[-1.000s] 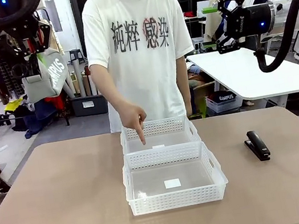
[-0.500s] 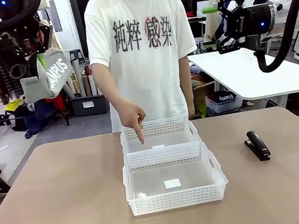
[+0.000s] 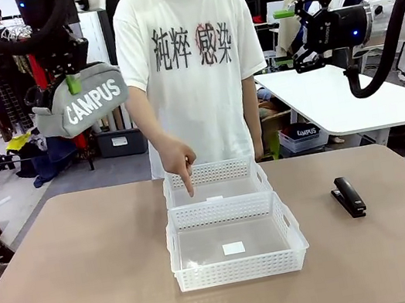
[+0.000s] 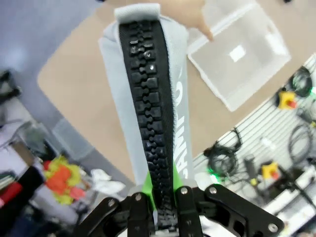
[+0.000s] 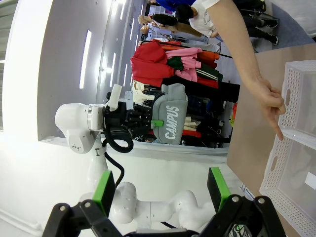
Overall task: Distribute items into two baskets.
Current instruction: Move the picked Pencil pouch towards the Organizing basket indicated by the person, stopping as directed.
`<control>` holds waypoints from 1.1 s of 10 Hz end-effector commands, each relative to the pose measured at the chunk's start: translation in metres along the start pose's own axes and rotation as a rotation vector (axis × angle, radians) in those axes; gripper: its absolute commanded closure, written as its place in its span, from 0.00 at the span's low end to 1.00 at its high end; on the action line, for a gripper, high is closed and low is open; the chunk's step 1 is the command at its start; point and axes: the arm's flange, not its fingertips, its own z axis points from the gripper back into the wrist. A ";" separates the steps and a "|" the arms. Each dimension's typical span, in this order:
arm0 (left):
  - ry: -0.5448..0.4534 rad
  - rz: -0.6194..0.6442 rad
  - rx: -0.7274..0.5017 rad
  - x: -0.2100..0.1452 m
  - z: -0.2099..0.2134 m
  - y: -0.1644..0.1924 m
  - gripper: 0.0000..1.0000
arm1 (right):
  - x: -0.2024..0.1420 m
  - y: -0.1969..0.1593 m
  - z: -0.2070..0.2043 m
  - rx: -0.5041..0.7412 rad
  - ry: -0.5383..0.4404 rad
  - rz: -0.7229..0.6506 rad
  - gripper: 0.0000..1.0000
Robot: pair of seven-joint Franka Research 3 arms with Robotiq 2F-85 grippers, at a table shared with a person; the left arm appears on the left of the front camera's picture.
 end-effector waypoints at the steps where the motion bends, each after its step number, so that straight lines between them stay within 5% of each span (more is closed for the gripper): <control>1: -0.033 -0.140 0.045 0.004 -0.012 -0.005 1.00 | -0.001 0.001 0.000 0.004 -0.002 0.001 0.00; 5: -0.130 -0.357 0.063 0.009 -0.019 -0.022 1.00 | -0.001 0.001 0.000 0.004 -0.002 0.001 0.00; 10: -0.103 -0.317 0.056 0.025 -0.013 -0.023 1.00 | -0.001 0.001 0.000 0.004 -0.002 0.001 0.00; 11: -0.073 -0.508 0.115 0.024 -0.019 -0.031 1.00 | -0.001 0.001 0.000 0.004 -0.002 0.001 0.00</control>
